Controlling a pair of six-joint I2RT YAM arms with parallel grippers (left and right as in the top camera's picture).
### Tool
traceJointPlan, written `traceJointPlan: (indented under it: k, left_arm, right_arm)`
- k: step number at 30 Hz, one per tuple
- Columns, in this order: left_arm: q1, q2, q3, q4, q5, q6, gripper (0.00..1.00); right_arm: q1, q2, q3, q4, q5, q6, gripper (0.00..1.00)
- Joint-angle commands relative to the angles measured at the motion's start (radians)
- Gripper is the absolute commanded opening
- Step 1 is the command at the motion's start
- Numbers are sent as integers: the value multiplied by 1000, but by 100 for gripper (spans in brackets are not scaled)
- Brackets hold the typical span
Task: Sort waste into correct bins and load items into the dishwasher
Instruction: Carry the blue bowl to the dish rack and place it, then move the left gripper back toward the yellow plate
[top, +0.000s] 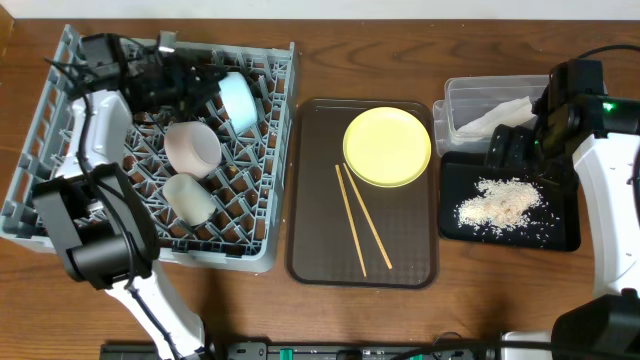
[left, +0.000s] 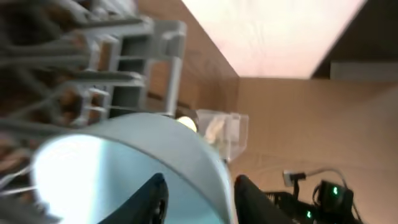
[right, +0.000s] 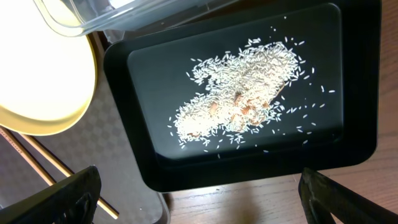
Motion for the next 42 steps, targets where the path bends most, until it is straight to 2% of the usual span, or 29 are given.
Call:
traceJointPlan:
  k: [1, 3, 9, 13, 20, 25, 27, 29, 31, 33, 34, 35, 41, 42]
  left_arm:
    - [50, 14, 3, 2, -64, 1, 50]
    - [69, 14, 3, 2, -68, 1, 57]
    - [97, 14, 3, -10, -65, 1, 58]
    - [98, 2, 4, 0, -59, 4, 63]
    - [96, -129, 4, 24, -103, 55, 69]
    - [46, -290, 4, -160, -390, 173, 71]
    - [-14, -351, 4, -288, -587, 194, 72]
    - [-85, -393, 4, -397, -712, 193, 73]
    - [-171, -421, 4, -518, -793, 191, 79]
    - [-267, -427, 4, -616, -871, 180, 80]
    - [-314, -425, 3, -651, -902, 180, 84]
    - [-366, -423, -4, -673, -922, 180, 87]
    - [-659, -402, -72, -631, -932, 165, 88]
    - [-707, -391, -91, -596, -953, 94, 88]
  right_arm:
    - [-17, -10, 18, -2, 10, -13, 99]
    - [-17, -10, 18, -2, 10, -13, 99]
    - [-17, -10, 18, -2, 10, -13, 99]
    - [-18, -10, 18, -6, 10, -13, 99]
    - [-17, -10, 18, -6, 10, -13, 99]
    - [-18, -10, 18, -5, 10, -13, 99]
    - [-17, -10, 18, -5, 10, -13, 99]
    - [-17, -10, 18, -5, 10, -13, 99]
    - [-17, -10, 18, -5, 10, -13, 99]
    - [-18, -10, 18, -5, 10, -13, 99]
    - [-17, -10, 18, -5, 10, -13, 99]
    - [-17, -10, 18, -5, 10, -13, 99]
    - [-17, -10, 18, -5, 10, -13, 99]
    - [-17, -10, 18, -5, 10, -13, 99]
